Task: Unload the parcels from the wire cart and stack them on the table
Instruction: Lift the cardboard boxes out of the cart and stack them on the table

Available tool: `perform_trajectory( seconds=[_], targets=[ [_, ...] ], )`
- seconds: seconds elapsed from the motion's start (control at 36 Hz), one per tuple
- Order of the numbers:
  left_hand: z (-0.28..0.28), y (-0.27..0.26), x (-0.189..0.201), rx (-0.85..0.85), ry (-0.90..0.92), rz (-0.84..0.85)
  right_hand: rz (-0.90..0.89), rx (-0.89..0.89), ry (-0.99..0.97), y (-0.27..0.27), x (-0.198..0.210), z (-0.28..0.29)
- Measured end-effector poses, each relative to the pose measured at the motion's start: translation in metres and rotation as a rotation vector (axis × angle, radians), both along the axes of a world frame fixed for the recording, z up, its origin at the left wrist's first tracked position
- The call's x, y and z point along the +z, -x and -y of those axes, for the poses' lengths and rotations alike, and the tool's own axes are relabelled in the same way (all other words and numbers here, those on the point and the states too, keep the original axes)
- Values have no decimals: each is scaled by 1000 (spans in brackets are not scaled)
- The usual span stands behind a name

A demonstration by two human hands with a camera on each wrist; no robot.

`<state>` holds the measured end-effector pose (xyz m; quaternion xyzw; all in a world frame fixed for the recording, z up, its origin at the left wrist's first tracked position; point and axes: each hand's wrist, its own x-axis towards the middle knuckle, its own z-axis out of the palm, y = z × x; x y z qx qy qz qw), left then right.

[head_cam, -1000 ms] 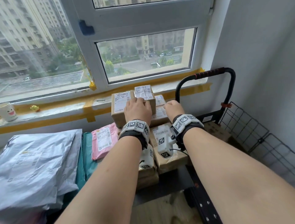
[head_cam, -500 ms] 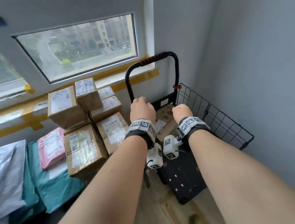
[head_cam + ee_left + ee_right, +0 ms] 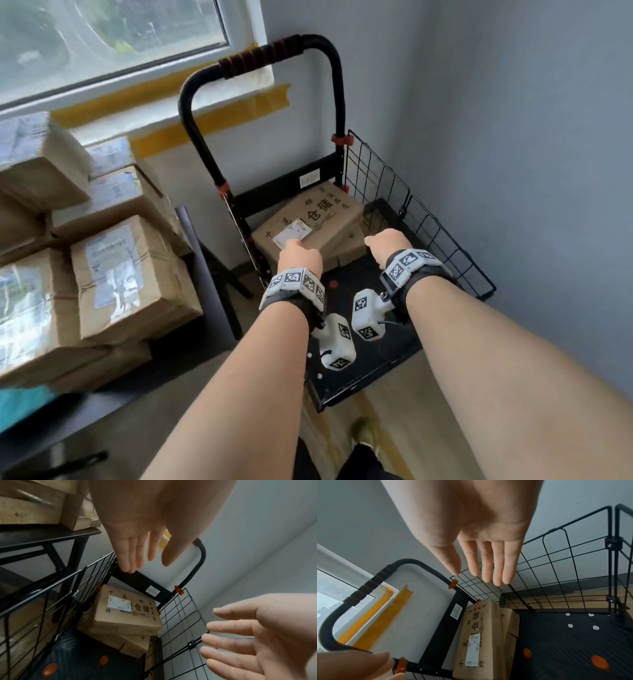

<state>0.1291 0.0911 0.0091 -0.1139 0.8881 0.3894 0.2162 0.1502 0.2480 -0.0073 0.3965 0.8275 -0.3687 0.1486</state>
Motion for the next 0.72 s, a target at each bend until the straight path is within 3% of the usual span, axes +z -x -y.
perform_trajectory(
  seconds=[0.14, 0.44, 0.72],
  targets=[
    [-10, 22, -30, -13, 41, 69, 17, 32, 56, 23, -22, -4],
    [-5, 100, -93, 93, -24, 249, 92, -120, 236, 99, -77, -7],
    [-19, 136, -158, 183, -17, 183, 174, -33, 226, 143, -138, -20]
  ],
)
